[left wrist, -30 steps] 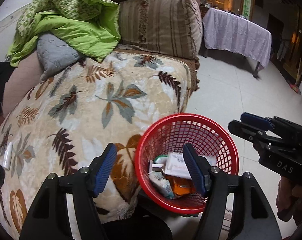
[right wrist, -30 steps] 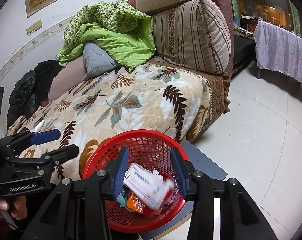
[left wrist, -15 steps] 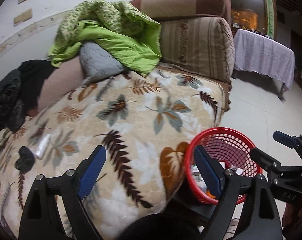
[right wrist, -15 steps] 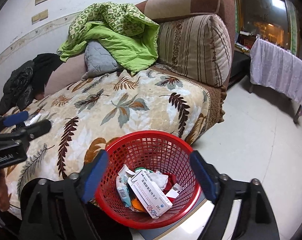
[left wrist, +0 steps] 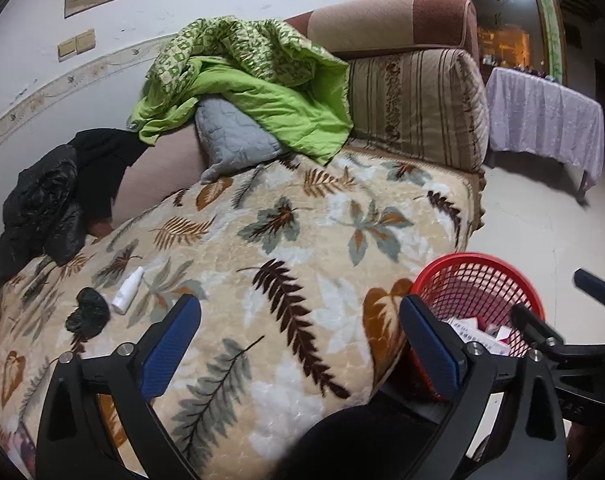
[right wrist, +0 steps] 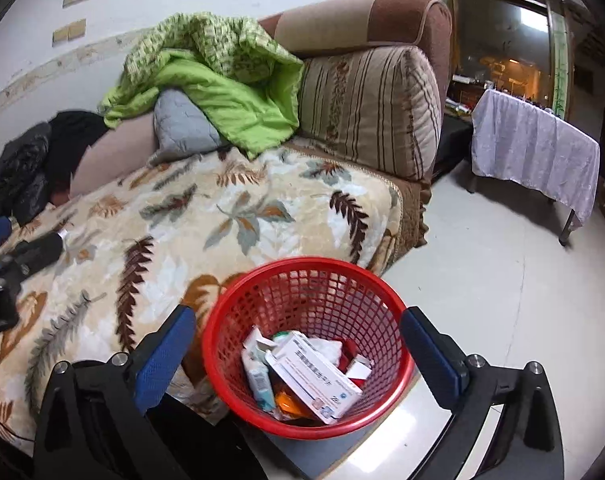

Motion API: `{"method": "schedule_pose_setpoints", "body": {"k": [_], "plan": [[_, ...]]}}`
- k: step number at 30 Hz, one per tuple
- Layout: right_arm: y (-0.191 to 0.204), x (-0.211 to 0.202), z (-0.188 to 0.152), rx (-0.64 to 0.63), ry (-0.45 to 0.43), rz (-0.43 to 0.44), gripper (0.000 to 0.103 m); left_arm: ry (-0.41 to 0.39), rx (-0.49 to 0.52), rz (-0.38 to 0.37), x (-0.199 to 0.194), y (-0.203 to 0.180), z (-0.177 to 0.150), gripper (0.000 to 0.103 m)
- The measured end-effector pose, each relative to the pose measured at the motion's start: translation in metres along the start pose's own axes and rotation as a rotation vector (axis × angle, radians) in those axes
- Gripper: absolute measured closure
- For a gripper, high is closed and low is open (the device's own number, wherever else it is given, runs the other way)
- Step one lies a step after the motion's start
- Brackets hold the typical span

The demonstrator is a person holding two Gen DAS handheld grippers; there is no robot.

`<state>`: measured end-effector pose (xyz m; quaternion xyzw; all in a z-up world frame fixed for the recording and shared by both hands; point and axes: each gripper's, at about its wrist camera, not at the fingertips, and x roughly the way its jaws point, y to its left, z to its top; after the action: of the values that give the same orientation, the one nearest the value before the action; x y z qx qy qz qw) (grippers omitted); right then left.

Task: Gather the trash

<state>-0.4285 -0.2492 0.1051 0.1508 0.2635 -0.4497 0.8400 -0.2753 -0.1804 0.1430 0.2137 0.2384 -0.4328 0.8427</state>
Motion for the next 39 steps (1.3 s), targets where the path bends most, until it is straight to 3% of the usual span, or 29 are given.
{"method": "schedule_pose_setpoints", "body": {"k": [5, 11, 17, 39], "plan": [[0.01, -0.007, -0.001, -0.031, -0.014, -0.016, 0.0, -0.02, 0.009, 0.031, -0.009, 0.004, -0.006, 0.003], [0.013, -0.009, -0.002, -0.034, -0.016, -0.005, 0.0, 0.054, 0.02, 0.075, -0.005, 0.007, -0.008, 0.003], [0.014, -0.007, -0.004, -0.031, 0.001, 0.002, 0.0, 0.059, 0.002, 0.086, -0.004, 0.011, -0.015, 0.003], [0.015, -0.008, -0.004, -0.029, -0.001, -0.004, 0.0, 0.045, -0.03, 0.042, -0.006, 0.014, -0.02, 0.003]]}}
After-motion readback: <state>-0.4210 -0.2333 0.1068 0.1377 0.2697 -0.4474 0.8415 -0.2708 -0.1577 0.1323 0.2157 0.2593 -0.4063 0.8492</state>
